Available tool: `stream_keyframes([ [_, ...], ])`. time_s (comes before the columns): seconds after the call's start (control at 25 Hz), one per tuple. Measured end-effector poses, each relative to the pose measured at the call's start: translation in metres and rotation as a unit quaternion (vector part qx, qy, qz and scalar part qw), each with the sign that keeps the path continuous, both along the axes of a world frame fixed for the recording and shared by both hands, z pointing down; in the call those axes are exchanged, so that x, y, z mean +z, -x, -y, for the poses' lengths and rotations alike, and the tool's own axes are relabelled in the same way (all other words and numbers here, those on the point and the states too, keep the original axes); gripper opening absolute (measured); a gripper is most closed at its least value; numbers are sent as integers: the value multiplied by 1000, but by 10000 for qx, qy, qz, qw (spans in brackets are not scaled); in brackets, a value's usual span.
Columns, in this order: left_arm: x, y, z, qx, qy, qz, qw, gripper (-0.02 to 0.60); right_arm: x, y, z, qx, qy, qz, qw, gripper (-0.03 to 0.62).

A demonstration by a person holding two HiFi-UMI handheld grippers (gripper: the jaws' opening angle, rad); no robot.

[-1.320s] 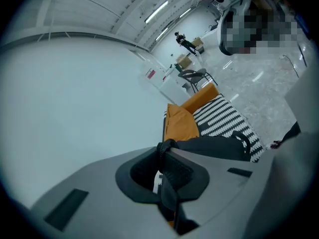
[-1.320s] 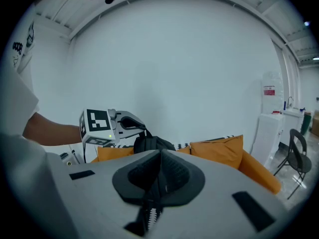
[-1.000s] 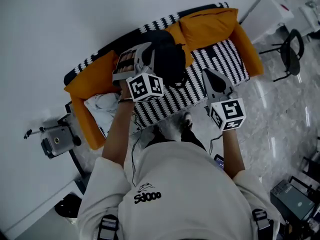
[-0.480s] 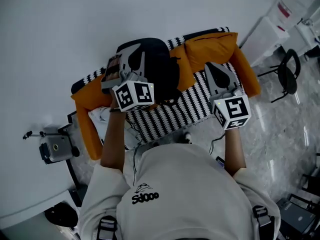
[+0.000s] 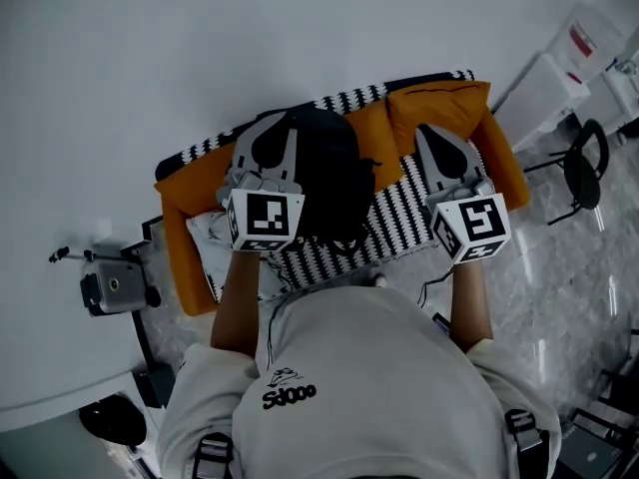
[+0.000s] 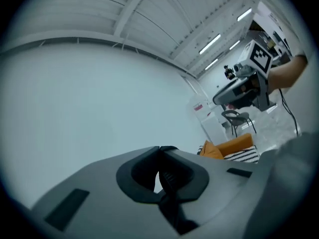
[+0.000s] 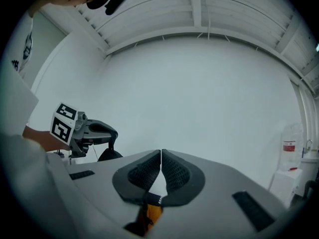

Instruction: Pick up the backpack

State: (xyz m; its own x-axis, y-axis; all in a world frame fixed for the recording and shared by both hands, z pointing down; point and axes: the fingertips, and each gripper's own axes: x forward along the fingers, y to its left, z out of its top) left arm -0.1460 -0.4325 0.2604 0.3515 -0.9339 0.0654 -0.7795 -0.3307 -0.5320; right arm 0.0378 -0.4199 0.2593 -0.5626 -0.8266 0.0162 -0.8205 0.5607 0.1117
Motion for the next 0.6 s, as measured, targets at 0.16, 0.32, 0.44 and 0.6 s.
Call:
stream_keyframes([
  [0.16,-5,11,-17,91,8,-787,9969,24,3,17,-5,-148,42,-24,9999,34],
  [0.32,-8,7,-29,380,103,-1377,9897,23,4,25,-7,-232,93,20,9997,34],
  [0.44,-6,5,-32,475,270,-1842,9814,23,4,28,-10,-250,79,27,9997,34],
  [0.6,6,17,-30,377,560,-2486,9662,23,3,29,-19,-268,49,-2,9996,34],
])
